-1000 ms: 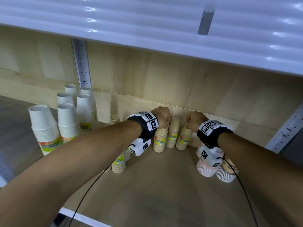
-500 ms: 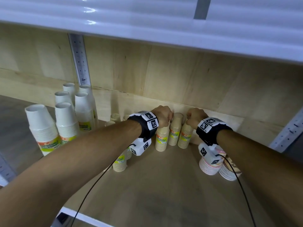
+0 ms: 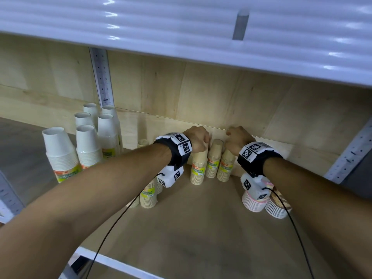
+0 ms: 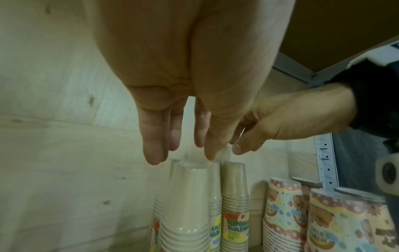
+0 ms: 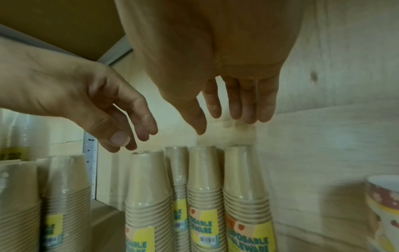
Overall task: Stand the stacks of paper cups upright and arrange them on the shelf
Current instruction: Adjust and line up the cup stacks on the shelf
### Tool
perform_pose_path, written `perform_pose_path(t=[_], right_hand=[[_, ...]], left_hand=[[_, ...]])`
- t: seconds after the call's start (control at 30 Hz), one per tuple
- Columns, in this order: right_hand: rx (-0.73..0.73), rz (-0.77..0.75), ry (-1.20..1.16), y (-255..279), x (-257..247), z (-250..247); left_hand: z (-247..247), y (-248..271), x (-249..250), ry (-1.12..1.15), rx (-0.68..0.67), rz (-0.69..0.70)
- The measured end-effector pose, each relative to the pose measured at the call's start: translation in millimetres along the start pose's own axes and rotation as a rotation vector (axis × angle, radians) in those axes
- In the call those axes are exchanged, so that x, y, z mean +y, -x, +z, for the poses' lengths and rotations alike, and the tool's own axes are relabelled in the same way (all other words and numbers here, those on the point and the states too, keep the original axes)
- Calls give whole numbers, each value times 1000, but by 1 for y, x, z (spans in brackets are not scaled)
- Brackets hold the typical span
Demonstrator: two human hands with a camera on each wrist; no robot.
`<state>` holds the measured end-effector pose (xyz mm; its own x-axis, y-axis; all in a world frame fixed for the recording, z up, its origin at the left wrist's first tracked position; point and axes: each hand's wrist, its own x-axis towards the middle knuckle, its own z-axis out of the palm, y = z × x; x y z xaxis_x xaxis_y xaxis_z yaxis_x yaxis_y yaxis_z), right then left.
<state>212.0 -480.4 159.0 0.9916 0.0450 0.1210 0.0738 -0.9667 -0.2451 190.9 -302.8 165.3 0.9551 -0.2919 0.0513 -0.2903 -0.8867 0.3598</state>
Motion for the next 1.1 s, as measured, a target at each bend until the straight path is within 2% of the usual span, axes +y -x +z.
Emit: perform_pose_path(t=[0.23,0.57,0.87,1.0,1.1], right_hand=[[28,-98,25,20,-35,-14],[50,-239,-28,65,-116,-21],[-99,-331,-78,100,-182,11],[-160,-324,-63,110,-202,24],[-169,-327,-72,112,-210,37]], left_hand=[[-39,33,-11,-10,20,-56],[-82,97,-39,-84,48,-154],[-79,146,-66,-157,17,-225],[-70,160,-74,-241,-30,-261],[-63,165,-79,-285,-16,-286]])
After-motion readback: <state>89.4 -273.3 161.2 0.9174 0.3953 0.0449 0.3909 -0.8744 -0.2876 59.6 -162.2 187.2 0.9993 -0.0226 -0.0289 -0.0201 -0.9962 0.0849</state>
